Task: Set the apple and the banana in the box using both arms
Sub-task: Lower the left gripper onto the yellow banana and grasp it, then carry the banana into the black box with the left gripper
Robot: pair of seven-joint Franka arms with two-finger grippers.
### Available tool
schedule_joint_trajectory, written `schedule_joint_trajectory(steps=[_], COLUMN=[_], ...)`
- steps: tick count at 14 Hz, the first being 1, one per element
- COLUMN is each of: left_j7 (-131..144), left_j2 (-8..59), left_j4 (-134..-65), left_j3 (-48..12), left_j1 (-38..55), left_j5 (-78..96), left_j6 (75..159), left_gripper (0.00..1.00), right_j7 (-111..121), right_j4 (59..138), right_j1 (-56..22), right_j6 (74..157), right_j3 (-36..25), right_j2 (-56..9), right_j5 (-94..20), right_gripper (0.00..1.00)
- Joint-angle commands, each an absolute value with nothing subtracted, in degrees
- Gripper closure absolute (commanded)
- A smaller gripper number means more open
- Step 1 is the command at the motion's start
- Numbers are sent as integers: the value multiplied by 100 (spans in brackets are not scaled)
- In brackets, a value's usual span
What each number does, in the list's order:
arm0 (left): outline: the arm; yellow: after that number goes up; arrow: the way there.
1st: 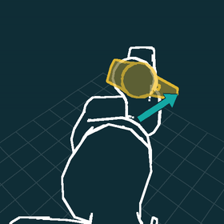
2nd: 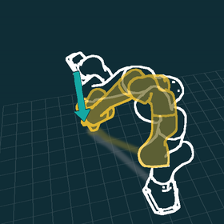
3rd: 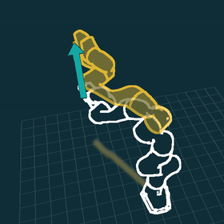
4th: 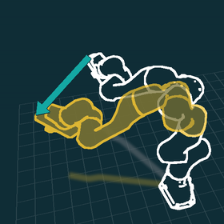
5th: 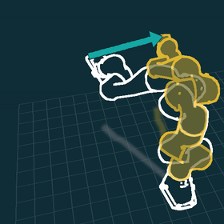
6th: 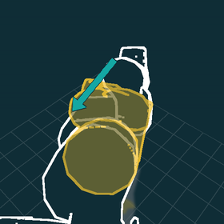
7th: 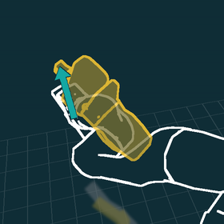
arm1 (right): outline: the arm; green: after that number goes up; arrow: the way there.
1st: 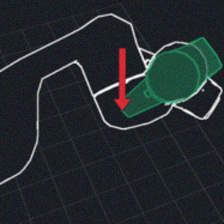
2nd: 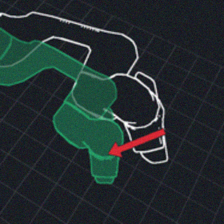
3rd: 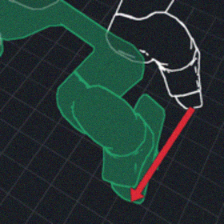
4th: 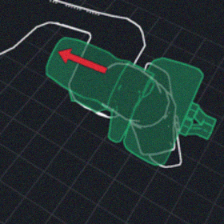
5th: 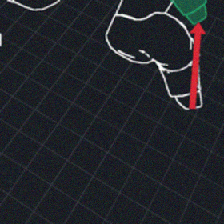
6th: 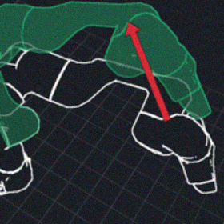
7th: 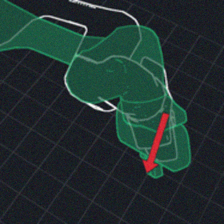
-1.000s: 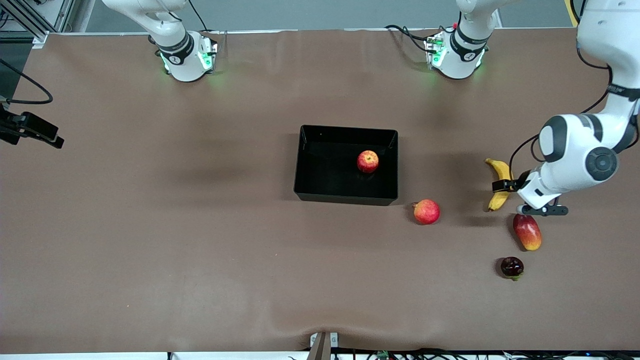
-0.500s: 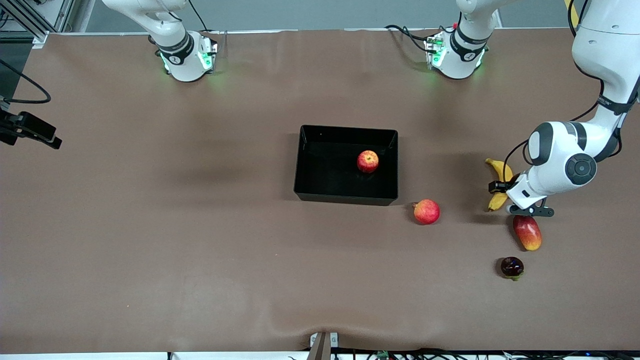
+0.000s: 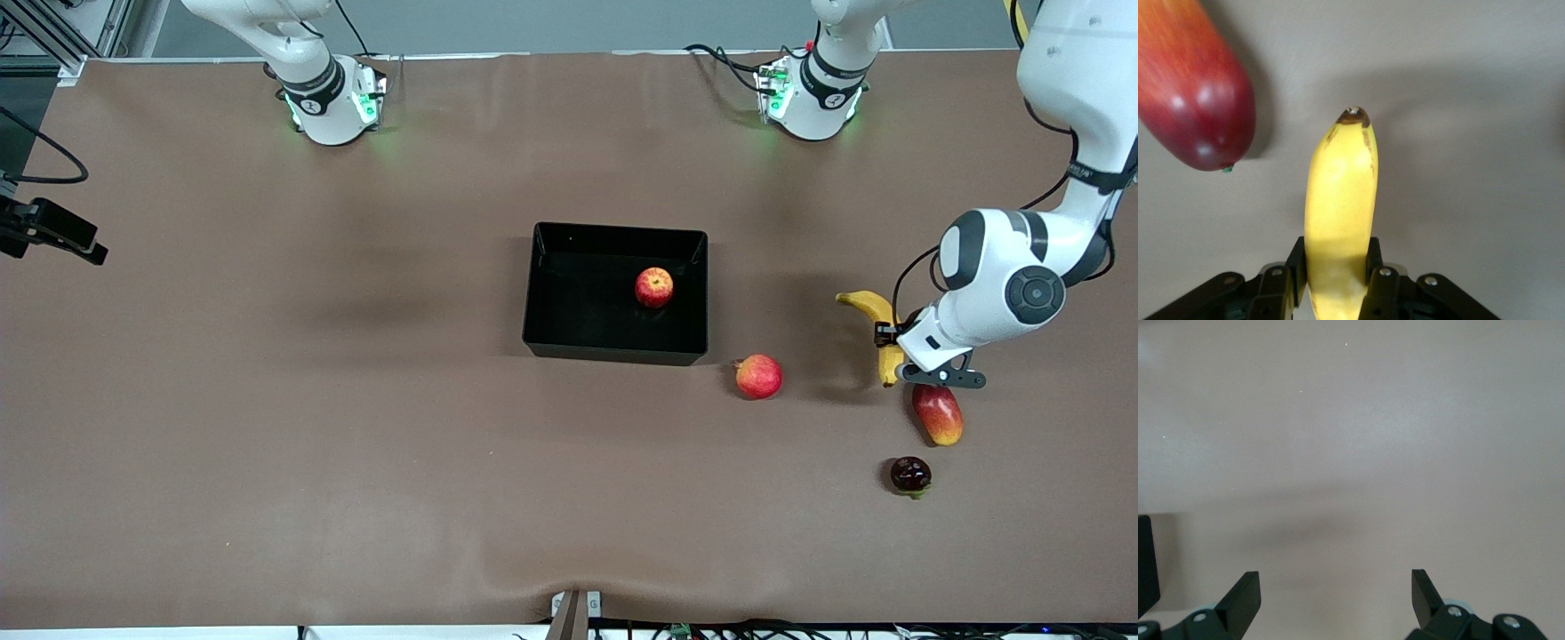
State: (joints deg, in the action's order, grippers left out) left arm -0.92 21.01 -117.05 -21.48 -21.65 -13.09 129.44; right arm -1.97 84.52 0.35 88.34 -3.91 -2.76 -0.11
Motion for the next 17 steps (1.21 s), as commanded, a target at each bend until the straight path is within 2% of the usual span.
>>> schedule_joint_trajectory(steps=[1, 3, 5, 7, 12, 17], left_j7=[515, 1323, 2184, 3211, 4745, 5087], left_j2=[1433, 1511, 1678, 1915, 2513, 2969], left_j4=[-11200, -10602, -10337, -10118, -9554, -9527], left_j3=[-2845, -3346, -3873, -4139, -4131, -4104], left_j1=[-2188, -2145, -2066, -1734, -407, 332], left_j5=[-933, -897, -844, -826, -914, -1230], left_j6=[11781, 11112, 11004, 11004, 11065, 11513], left_gripper=[100, 100, 100, 100, 100, 100], right_j7=[-220, -229, -229, -229, -202, -193], right_j4=[8332, 8332, 8332, 8332, 8332, 8332], right_j1=[35, 26, 44, 53, 53, 35], right_j6=[8789, 8789, 8789, 8798, 8789, 8789], right_j3=[-360, -360, -360, -360, -360, -360], right_j2=[-316, -316, -316, -316, -316, -316], right_j5=[70, 53, 26, 26, 35, 44], right_gripper=[0, 0, 0, 0, 0, 0])
